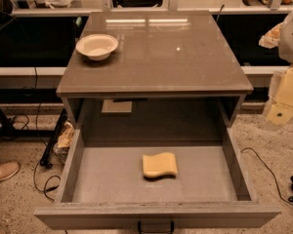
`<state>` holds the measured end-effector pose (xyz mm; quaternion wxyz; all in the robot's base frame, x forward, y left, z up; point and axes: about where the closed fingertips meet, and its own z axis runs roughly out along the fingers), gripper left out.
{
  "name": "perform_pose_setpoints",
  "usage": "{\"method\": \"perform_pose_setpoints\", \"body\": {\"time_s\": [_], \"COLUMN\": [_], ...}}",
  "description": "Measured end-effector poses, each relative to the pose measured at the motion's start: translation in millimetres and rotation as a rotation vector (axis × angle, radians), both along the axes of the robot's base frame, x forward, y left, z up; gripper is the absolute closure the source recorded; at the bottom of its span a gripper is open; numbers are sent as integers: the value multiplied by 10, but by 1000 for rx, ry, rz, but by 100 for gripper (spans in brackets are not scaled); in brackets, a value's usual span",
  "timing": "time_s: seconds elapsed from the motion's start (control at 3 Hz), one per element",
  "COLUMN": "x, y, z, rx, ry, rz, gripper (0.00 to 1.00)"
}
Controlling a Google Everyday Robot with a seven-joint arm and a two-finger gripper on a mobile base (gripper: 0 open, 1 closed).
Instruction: Pick sponge from top drawer and place on counter
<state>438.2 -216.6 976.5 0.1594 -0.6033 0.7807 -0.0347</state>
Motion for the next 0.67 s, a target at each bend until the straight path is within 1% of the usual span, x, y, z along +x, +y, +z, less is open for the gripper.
{"method": "perform_pose_setpoints", "body": {"time_s": [0.33, 0.67], "x": [-1, 28], "y": [3, 57], "z": [-16, -366], "rx": [13, 150], "ry": [-4, 23], "rz": [-10, -83], "gripper": [0, 0]}}
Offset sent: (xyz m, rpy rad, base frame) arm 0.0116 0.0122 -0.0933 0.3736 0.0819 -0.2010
